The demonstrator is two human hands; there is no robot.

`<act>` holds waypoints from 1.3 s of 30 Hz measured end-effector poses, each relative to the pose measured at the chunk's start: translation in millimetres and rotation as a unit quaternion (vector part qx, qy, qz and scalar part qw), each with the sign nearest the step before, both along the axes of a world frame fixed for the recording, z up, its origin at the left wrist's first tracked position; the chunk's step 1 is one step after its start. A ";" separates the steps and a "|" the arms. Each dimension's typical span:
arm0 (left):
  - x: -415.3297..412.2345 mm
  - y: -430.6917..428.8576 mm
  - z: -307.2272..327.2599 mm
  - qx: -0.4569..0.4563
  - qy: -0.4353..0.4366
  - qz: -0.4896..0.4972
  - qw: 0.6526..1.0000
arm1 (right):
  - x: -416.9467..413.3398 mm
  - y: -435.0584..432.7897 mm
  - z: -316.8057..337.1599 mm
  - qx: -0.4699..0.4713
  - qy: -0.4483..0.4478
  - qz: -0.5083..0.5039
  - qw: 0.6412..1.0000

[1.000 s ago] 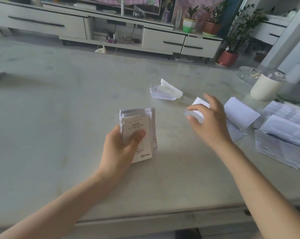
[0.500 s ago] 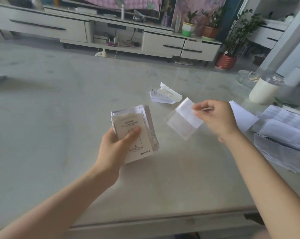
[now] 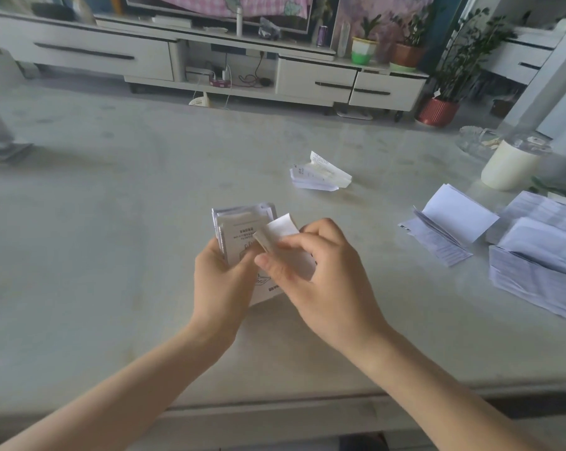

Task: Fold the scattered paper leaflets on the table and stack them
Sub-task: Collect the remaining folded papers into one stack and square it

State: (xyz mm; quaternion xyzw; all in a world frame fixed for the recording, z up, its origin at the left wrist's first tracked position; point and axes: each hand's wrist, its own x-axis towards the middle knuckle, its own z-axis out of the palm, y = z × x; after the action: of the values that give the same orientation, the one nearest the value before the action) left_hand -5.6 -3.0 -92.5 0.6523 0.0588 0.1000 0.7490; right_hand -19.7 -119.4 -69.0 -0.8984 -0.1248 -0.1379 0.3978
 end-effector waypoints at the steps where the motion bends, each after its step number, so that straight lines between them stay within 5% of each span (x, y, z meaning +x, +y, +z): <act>1: -0.9 -0.5 0.6 0.001 -0.001 0.004 1.000 | 0.4 1.0 -1.9 0.003 -0.016 -0.011 1.000; 6: -2.6 -2.7 4.4 -0.015 0.006 0.003 1.000 | 11.0 -5.4 -1.5 0.058 -0.070 -0.059 0.994; 11: -5.5 -4.2 11.4 -0.019 0.000 -0.031 0.999 | 11.9 -7.4 8.2 0.305 0.088 -0.028 0.948; 18: -10.4 -3.4 6.2 -0.071 0.043 -0.080 0.993 | 1.6 20.1 -14.6 0.173 -0.022 -0.037 0.984; 24: -6.1 -3.9 6.3 -0.094 0.103 -0.063 0.988 | 4.2 22.8 -16.8 0.154 -0.041 -0.033 0.987; 28: -7.7 -5.5 7.0 -0.077 0.060 -0.096 0.991 | 1.9 23.5 -20.8 0.146 -0.030 -0.033 0.988; 32: -4.0 -4.7 0.4 -0.051 0.026 -0.058 0.997 | 6.7 21.1 -29.8 0.024 -0.152 -0.134 0.979; 36: 1.3 -3.6 -1.9 -0.080 0.051 -0.054 0.994 | 20.3 8.7 -23.4 0.070 -0.038 -0.058 0.995; 39: 8.9 1.1 1.7 -0.121 0.075 -0.061 0.988 | 49.8 -14.6 -12.8 0.023 -0.042 -0.069 0.996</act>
State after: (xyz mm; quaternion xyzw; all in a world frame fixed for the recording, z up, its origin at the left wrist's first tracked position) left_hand 3.3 -1.9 -90.8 0.5653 0.0866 -0.0025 0.8203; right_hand 30.2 -133.9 -81.7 -0.8890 -0.0763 -0.2056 0.4021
